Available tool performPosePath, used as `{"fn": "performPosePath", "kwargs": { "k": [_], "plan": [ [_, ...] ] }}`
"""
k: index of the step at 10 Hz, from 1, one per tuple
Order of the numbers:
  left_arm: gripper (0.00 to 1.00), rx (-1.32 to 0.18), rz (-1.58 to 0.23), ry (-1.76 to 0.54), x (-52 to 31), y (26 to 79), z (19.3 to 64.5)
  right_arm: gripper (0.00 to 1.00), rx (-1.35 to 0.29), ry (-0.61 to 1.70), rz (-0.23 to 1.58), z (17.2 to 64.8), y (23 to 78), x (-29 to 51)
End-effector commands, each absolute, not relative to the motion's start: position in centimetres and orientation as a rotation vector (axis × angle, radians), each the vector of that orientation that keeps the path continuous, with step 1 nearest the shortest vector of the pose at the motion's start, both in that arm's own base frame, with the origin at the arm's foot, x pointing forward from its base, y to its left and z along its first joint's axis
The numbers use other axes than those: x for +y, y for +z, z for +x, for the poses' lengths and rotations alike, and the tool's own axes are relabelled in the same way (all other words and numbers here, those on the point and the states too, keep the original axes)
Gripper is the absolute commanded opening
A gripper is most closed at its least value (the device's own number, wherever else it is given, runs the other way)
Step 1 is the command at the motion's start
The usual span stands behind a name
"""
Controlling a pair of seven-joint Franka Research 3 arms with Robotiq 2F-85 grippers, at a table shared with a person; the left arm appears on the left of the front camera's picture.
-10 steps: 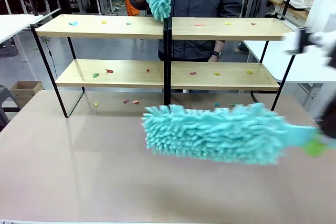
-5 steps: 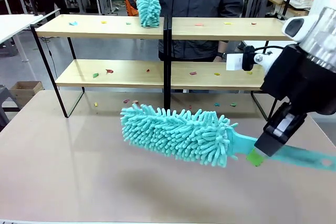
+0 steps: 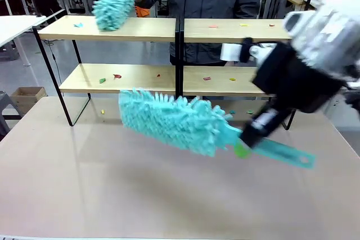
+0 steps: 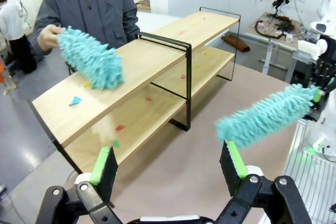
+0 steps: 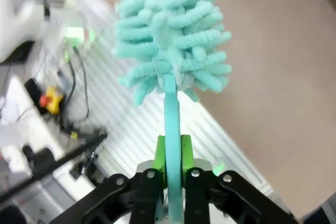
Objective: Clean the shelves.
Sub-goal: Clean a randomly selected level of the Shelf with the Duster.
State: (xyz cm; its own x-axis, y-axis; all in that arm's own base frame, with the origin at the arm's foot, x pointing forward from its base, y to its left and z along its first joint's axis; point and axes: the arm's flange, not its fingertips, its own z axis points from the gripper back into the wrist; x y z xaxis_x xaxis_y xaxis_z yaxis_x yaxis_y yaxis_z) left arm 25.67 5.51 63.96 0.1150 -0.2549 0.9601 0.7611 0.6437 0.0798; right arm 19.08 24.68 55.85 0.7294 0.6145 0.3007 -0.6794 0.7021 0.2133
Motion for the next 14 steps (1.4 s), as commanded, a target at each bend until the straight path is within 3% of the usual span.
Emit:
{"fn": "performPosePath", "kwargs": {
  "k": [1,5,6,9,14],
  "plan": [
    [1.0,-1.245,-0.505,-0.796,5.5,63.8,25.8,0.12,-0.317,0.563,0.301,21.1,54.2,29.9],
    [1.0,-1.245,-0.505,-0.796,5.5,63.8,25.8,0.12,-0.444,0.345,0.199,22.0,52.4,37.6],
    [1.0,-1.245,-0.505,-0.796,5.5,63.8,25.8,0.12,-0.406,0.324,0.185,22.8,51.7,39.4],
    [1.0,-1.245,-0.505,-0.796,5.5,63.8,25.8,0.12,-0.496,0.139,0.166,26.3,50.9,42.4],
    [1.0,-1.245,-0.505,-0.796,5.5,63.8,25.8,0.12,-0.58,0.131,0.135,31.4,50.6,46.9]
  ]
}}
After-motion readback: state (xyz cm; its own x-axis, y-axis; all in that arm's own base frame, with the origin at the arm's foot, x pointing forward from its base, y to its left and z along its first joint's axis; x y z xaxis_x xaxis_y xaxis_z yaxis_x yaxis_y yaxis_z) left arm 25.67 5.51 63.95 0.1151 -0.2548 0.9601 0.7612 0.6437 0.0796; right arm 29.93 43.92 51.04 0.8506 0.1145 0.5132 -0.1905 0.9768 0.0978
